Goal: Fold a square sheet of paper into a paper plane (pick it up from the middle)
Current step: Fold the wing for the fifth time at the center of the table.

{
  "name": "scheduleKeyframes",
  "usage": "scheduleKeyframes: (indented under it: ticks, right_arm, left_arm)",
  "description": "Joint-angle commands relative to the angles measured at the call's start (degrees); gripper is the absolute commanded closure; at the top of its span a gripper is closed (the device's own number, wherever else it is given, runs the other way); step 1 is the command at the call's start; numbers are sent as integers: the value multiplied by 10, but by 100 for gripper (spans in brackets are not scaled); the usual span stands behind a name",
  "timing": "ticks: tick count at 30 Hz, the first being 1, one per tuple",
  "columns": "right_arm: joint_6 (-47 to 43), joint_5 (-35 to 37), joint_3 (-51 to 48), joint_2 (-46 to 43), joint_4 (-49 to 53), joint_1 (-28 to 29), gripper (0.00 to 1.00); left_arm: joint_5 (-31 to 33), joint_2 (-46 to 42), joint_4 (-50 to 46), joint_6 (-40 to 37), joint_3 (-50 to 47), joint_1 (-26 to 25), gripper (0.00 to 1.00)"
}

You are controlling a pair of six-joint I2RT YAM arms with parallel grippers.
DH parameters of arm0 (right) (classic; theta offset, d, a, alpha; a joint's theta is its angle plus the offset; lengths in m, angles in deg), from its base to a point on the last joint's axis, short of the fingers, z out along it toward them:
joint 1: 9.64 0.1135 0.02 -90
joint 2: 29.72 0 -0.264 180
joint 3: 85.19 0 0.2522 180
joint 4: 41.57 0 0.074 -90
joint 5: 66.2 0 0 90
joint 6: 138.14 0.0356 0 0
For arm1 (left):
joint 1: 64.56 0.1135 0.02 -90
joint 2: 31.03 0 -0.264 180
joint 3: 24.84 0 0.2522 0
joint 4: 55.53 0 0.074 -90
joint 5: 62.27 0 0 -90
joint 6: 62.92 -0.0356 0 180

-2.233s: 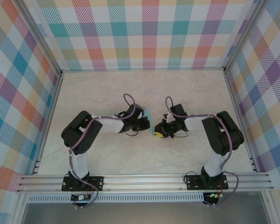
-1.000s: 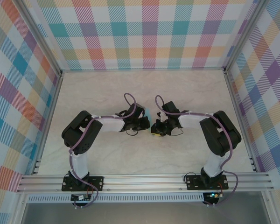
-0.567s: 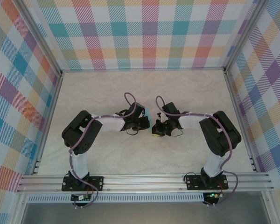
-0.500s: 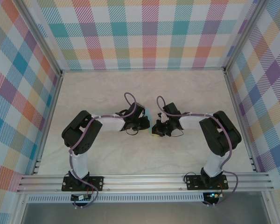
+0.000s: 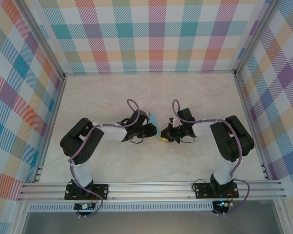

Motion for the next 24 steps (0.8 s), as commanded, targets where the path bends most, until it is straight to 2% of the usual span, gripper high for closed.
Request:
scheduleKeyframes:
  ticks: [1, 7, 24]
  right_arm:
    - [15, -22, -3, 16, -17, -4, 100]
    - [18, -18, 1, 27, -8, -6, 100]
    - [18, -12, 1, 35, -1, -9, 100]
  left_arm:
    - [-31, -13, 57, 10, -19, -2, 84]
    - [-39, -7, 72, 11, -22, -2, 86]
    - [-10, 35, 31, 13, -5, -2, 89]
